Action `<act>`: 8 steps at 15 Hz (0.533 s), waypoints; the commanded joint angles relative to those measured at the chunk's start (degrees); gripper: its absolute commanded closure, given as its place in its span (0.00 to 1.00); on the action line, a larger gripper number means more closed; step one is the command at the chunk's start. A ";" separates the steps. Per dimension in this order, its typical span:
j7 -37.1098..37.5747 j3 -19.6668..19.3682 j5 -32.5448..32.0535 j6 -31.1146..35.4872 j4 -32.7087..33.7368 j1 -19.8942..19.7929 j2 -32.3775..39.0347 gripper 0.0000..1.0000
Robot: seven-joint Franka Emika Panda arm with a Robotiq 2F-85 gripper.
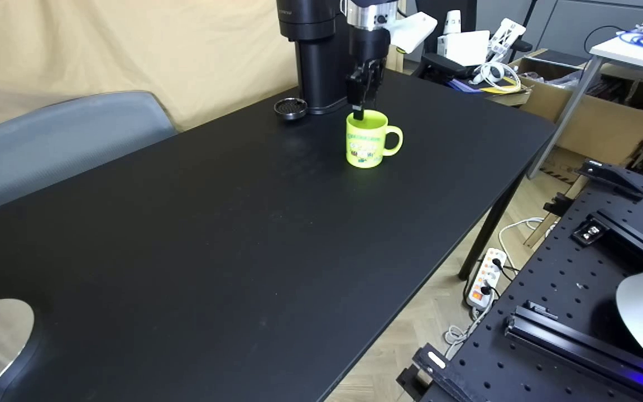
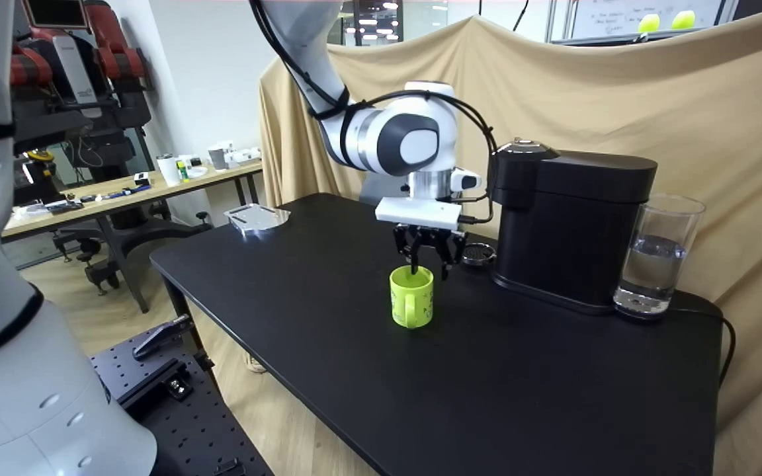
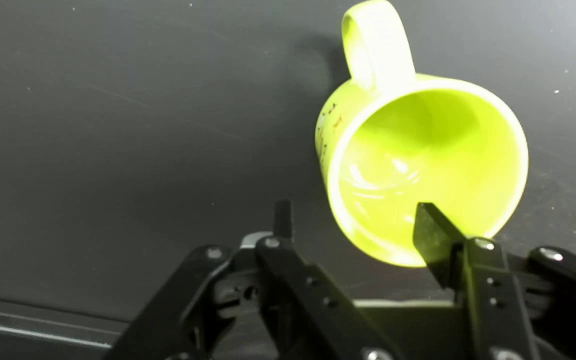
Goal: Move the yellow mug to the right side of the table
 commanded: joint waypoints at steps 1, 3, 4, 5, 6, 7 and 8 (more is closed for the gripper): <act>-0.14 1.08 -0.11 -0.24 -2.51 -0.13 -5.86 0.05; -0.33 1.72 0.71 -1.03 -2.97 0.03 -8.28 0.00; -0.87 2.39 1.78 -2.13 -3.16 -0.07 -9.54 0.00; -0.64 2.46 1.99 -2.82 -3.36 0.26 -10.55 0.00; -1.09 2.92 3.01 -3.87 -3.67 0.41 -11.70 0.00; -1.28 3.15 3.77 -4.93 -3.96 0.71 -12.68 0.00; -2.40 3.62 5.09 -5.94 -4.33 0.85 -13.66 0.00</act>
